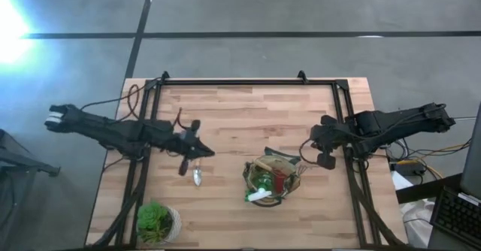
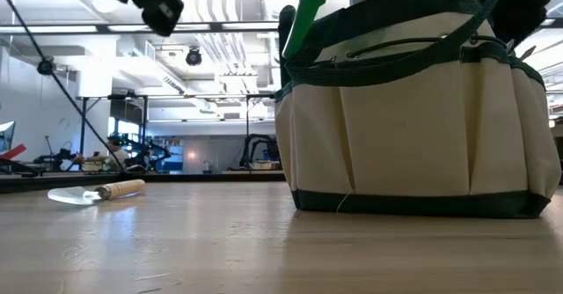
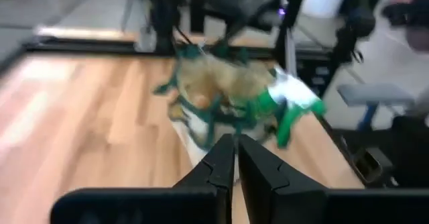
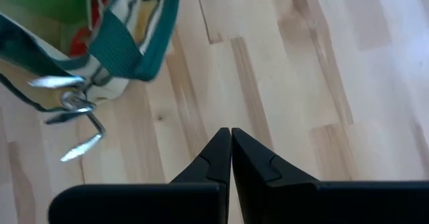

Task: Pick & Place Garden tools in Gardening bag
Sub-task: Adjust the gardening bag

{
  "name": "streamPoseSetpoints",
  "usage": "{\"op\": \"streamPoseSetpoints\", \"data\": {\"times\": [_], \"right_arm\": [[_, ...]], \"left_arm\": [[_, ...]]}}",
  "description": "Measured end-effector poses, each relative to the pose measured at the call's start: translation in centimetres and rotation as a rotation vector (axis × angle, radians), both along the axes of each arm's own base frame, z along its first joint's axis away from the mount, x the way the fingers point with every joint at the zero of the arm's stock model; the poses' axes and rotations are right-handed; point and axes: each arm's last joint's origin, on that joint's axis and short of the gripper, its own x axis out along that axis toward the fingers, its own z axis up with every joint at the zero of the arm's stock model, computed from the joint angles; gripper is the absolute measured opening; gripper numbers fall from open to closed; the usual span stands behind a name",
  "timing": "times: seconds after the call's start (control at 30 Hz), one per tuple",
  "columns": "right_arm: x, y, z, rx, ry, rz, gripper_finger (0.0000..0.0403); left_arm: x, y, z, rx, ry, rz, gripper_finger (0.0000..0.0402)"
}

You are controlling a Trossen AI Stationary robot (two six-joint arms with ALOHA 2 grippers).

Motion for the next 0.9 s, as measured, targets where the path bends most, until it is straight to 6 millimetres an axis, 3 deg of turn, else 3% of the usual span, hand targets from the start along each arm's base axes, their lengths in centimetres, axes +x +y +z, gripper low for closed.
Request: {"op": "streamPoseSetpoints", "data": {"times": [0.27, 0.37, 0.6, 0.9], "right_arm": [[-0.2, -0.1, -1.9, -0.003, 0.046, -0.014, 0.0008], [0.0, -0.1, -2.2, 0.000, 0.031, -0.017, 0.0008], [0.2, -0.4, -2.2, -0.007, 0.020, -0.028, 0.0008], [0.3, -0.8, -2.2, -0.011, 0.013, -0.044, 0.0008]], "left_arm": [[2.8, -3.7, -0.5, 0.061, 0.096, -0.091, 0.0023], [3.9, -4.9, -1.6, 0.075, 0.155, -0.118, 0.0023], [6.0, -7.2, -3.3, 0.057, 0.250, -0.155, 0.0023], [7.5, -9.6, -3.8, 0.045, 0.262, -0.265, 0.0023]]}}
